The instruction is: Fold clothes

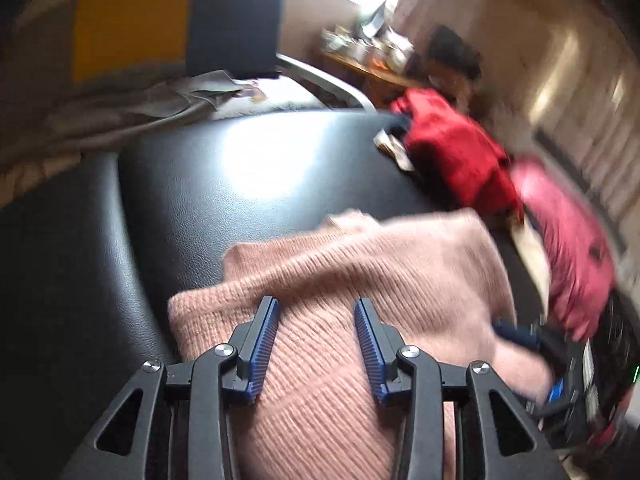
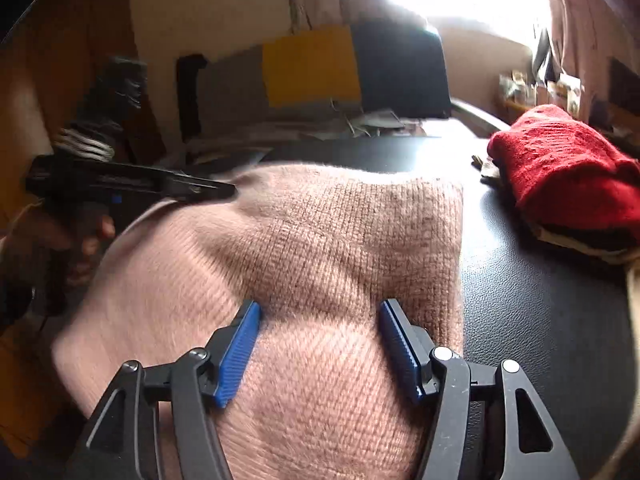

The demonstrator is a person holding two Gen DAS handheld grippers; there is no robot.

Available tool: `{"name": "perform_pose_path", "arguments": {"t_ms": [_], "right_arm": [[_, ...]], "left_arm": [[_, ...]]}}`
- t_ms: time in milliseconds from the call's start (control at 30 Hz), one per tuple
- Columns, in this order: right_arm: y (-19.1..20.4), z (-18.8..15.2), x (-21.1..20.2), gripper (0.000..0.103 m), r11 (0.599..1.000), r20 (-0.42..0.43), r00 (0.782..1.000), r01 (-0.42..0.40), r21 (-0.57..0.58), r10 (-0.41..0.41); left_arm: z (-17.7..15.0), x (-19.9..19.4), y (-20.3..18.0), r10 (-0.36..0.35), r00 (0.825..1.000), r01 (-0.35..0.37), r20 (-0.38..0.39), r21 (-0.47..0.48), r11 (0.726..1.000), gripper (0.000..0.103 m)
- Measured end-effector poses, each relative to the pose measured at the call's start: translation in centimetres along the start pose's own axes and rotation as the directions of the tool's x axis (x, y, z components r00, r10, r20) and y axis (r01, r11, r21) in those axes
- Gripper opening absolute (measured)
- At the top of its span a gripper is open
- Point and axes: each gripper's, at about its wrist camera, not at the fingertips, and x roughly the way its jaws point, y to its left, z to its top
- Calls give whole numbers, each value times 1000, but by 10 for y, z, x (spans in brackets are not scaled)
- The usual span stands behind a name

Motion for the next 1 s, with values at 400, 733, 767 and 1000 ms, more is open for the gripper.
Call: {"name": "perform_pose_path", "arguments": {"t_ms": [400,733,767,1000], "right_arm": [[1,11,5,64,999,26,1000,20,-48,-18],[2,9,1,65,1000,28,1000,14,-22,-14],[3,9,0,65,1000,27,1000,13,-22,-13],[3,19,-3,69,1000,-44,999,-13,-5,12]], "left_arm": [[-25,-67,-7,19,976,-14,216,-27,1000,38],[-121,-72,-39,41,993,-52,111,103,993,40],[-128,-64,-39,67,993,-76,95,96,992,45],[-126,-81,-16,-12,991,19,131,-51,999,45]]}}
